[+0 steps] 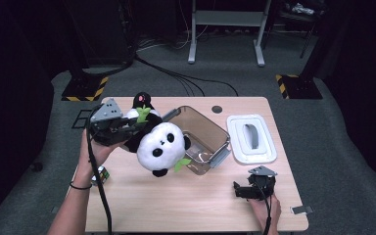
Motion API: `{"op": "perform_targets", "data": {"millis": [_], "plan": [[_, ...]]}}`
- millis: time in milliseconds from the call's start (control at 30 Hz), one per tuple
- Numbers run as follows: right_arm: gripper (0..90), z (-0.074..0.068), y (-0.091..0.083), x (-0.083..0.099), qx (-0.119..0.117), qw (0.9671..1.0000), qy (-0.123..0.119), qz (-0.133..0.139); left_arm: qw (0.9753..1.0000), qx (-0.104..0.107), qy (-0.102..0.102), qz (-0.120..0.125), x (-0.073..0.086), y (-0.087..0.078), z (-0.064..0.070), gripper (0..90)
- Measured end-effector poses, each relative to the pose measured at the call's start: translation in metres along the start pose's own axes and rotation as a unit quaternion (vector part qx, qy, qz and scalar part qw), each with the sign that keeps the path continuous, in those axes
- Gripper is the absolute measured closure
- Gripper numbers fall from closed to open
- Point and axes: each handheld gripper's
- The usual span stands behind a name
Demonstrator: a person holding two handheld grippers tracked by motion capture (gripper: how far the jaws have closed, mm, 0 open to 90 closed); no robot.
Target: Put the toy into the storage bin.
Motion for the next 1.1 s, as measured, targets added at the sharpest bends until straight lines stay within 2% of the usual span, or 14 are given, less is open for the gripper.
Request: {"op": "perform_targets", "data": {"millis": [267, 600, 767, 1100], "plan": [[0.0, 0.000, 0.000, 0.000, 0.000, 1.0000, 0.000, 0.000, 1.0000, 0.006, 0.005, 0.004, -0.013, 0.012, -0.006, 77.5], [0.0, 0.000, 0.000, 0.000, 0.000, 1.0000, 0.000, 0.000, 0.9999, 0.011, -0.003, 0.010, -0.022, 0.031, -0.011, 77.5], [0.0, 0.000, 0.000, 0.000, 0.000, 1.0000, 0.000, 0.000, 0.9998, 0.016, 0.001, 0.007, -0.028, 0.039, -0.013, 77.5], [0.0, 0.000, 0.000, 0.000, 0.000, 1.0000, 0.000, 0.000, 0.9997, 0.019, -0.003, 0.012, -0.034, 0.052, -0.015, 77.4]]}}
Point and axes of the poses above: each handheld gripper's, and its own axes: y roughly forward along the jaws, x roughly out of its underside, z roughly to its right, and after that the axes turned 11 degrees about y, right-handed
